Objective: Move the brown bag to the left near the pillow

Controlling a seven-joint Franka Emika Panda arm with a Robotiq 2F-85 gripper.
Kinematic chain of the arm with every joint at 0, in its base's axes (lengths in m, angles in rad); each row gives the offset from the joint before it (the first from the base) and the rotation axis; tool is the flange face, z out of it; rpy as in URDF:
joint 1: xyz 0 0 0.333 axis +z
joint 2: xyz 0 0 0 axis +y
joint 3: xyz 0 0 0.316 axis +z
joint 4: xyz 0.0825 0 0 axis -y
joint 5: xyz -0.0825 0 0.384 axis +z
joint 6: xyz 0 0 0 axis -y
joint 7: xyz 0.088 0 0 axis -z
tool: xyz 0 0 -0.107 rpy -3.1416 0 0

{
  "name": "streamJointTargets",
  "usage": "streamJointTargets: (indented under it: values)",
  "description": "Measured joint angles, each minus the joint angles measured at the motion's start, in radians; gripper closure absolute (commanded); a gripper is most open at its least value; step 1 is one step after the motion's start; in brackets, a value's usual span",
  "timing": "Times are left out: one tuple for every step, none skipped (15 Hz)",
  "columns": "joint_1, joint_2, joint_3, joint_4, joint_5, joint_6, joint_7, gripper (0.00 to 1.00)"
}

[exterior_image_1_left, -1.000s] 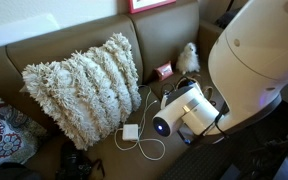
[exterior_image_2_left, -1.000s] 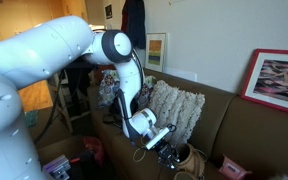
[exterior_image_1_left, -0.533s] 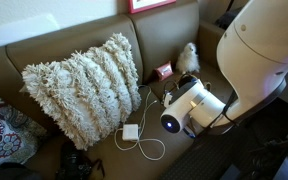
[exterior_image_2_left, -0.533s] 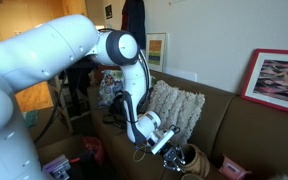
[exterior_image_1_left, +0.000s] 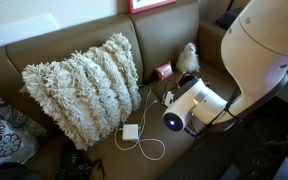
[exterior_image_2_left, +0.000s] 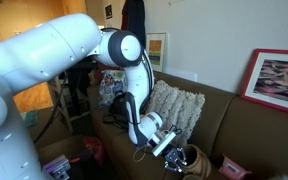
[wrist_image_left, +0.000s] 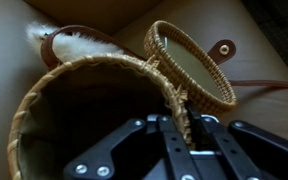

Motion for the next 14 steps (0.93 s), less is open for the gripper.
streamJointTargets:
  values:
    - [-0.004,0.0,0.004,0.0,-0.013,0.0,0.006,0.95]
    - [-0.007,0.0,0.008,0.0,-0.028,0.0,0.012,0.95]
    - [-0.01,0.0,0.013,0.0,-0.041,0.0,0.017,0.95]
    - [-0.012,0.0,0.018,-0.001,-0.051,0.0,0.021,0.95]
    - [-0.012,0.0,0.024,-0.002,-0.063,0.0,0.028,0.95]
    - [-0.012,0.0,0.033,-0.003,-0.079,0.0,0.038,0.95]
    - [-0.011,0.0,0.043,-0.004,-0.097,0.0,0.052,0.95]
    - [-0.011,0.0,0.055,-0.003,-0.107,-0.001,0.069,0.95]
    - [-0.011,0.0,0.071,0.002,-0.107,-0.004,0.079,0.95]
    - [-0.012,0.0,0.089,0.013,-0.092,-0.012,0.082,0.95]
    - [-0.013,-0.001,0.108,0.033,-0.065,-0.023,0.081,0.95]
    - [-0.014,-0.002,0.123,0.056,-0.034,-0.031,0.076,0.95]
    - [-0.014,-0.004,0.136,0.084,-0.001,-0.036,0.067,0.95]
    - [-0.014,-0.005,0.147,0.113,0.029,-0.039,0.058,0.95]
